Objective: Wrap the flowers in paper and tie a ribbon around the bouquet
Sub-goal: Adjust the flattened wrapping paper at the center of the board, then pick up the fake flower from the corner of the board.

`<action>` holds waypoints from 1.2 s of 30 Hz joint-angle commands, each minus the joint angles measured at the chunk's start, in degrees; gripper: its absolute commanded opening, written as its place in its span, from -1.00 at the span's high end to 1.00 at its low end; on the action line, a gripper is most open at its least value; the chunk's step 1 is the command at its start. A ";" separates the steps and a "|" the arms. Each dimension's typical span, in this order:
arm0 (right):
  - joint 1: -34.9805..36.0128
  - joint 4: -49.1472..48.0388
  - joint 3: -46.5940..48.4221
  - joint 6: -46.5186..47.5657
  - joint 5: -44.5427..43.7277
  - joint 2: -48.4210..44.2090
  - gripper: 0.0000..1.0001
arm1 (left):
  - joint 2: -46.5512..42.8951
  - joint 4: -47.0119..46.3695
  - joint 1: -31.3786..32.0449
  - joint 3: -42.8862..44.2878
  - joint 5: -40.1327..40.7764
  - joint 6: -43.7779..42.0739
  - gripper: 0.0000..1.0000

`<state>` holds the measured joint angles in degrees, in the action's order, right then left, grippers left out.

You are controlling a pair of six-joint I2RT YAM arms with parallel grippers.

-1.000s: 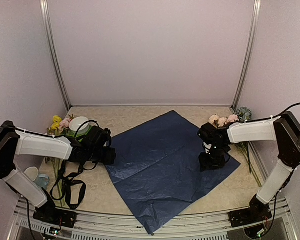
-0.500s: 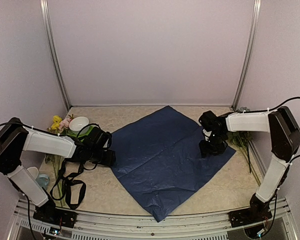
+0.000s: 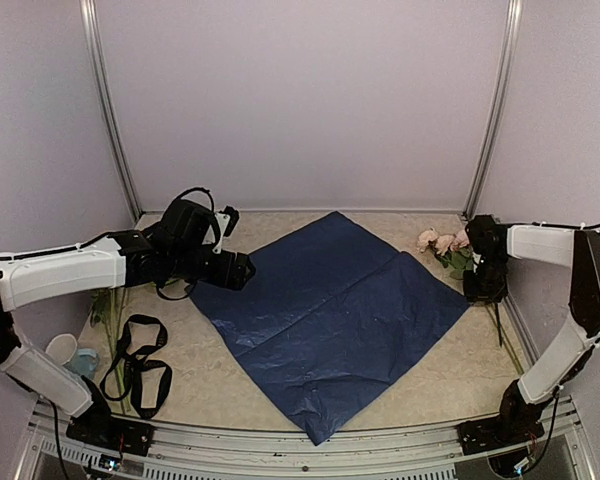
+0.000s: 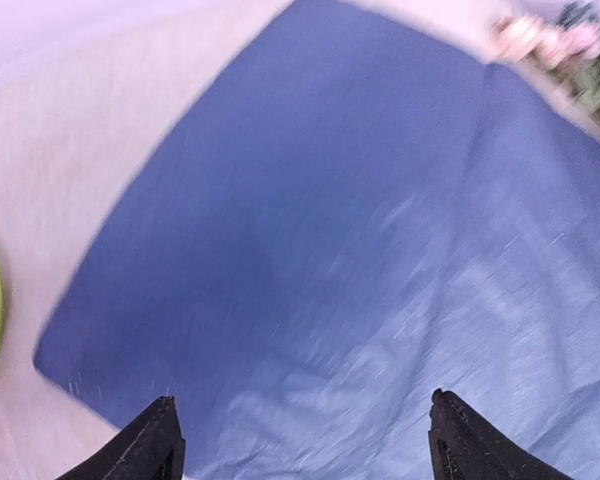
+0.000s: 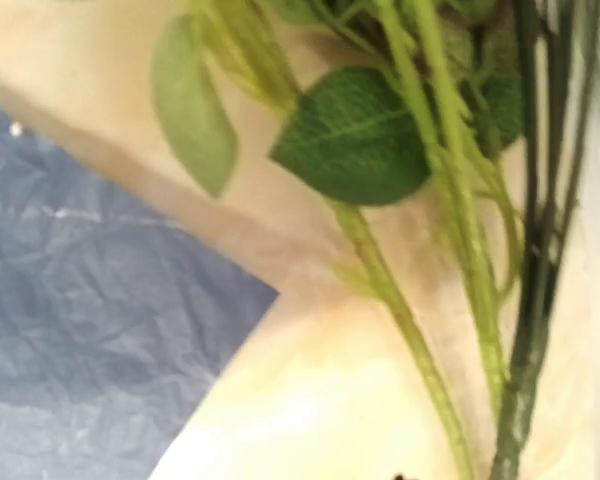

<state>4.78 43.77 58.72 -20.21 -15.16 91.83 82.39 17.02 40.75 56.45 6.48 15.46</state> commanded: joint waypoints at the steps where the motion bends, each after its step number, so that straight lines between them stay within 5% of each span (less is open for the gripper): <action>1: 0.06 -3.75 -0.06 5.11 -2.25 2.00 0.20 | -0.21 4.24 1.58 7.74 0.04 -7.50 -0.76; 6: -0.03 -0.20 2.52 4.46 -12.07 7.54 0.18 | 4.43 4.24 1.61 14.13 -3.70 -9.43 -0.97; 12: -0.67 -0.69 3.68 6.28 -18.08 10.51 0.22 | 7.44 2.02 1.32 15.25 -3.32 -10.52 -0.97; 25: -0.64 -4.28 5.99 11.51 -17.97 14.42 0.54 | 5.97 -0.41 -2.08 11.11 -7.21 -9.31 -0.97; 36: -0.65 -3.21 7.85 12.79 -14.64 17.54 0.53 | 6.30 -0.42 -2.23 10.97 -8.09 -9.25 -0.97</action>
<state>4.69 39.88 64.38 -7.94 -30.89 106.67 89.56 17.58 38.65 67.90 -0.64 6.04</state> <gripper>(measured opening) 0.243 0.985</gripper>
